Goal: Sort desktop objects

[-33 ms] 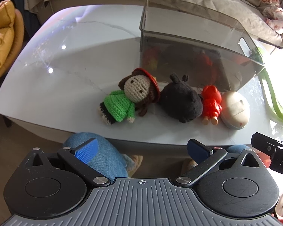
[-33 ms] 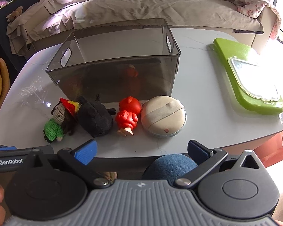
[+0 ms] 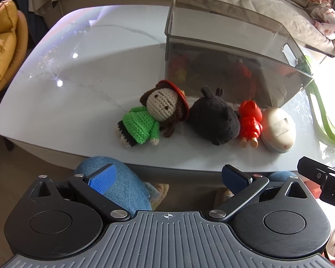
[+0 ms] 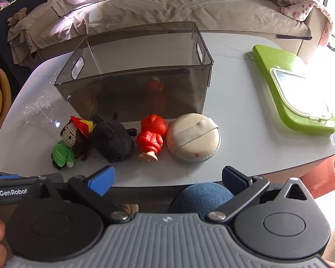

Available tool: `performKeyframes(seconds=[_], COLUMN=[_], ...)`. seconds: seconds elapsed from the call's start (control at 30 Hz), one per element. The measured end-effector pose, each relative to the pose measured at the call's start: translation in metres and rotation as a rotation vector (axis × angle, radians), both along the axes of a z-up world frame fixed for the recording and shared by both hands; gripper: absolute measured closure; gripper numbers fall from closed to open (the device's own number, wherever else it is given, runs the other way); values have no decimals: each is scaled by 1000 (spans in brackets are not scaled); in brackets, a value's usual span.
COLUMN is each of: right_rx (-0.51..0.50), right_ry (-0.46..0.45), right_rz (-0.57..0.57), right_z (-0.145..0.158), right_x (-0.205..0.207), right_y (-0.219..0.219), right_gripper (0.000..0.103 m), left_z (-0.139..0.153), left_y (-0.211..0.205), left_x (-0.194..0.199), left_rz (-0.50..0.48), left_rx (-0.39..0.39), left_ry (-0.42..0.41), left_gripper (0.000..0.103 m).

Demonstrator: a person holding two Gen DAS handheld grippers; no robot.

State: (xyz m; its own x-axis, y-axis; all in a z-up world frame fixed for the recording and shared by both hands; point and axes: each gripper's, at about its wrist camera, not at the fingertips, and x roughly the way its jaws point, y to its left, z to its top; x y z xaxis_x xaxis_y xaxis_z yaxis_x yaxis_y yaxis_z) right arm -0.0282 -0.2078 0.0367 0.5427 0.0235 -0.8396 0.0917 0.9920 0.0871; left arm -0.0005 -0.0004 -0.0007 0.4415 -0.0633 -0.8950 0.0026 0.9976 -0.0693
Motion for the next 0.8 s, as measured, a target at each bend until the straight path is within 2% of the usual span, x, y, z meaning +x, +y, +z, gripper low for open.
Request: performKeyframes(seconds=[0.27, 0.8], right_rx=[16, 14], right_ry=[16, 22], right_rz=[2, 20], right_z=[-3, -6], right_x=[5, 5], right_y=[-27, -24], right_gripper=[0, 0], left_z=[-3, -7], left_y=[-2, -2], left_x=[-2, 1], left_rz=[-12, -16], left_rx=[11, -5], left_ry=[21, 50], left_gripper=[0, 0])
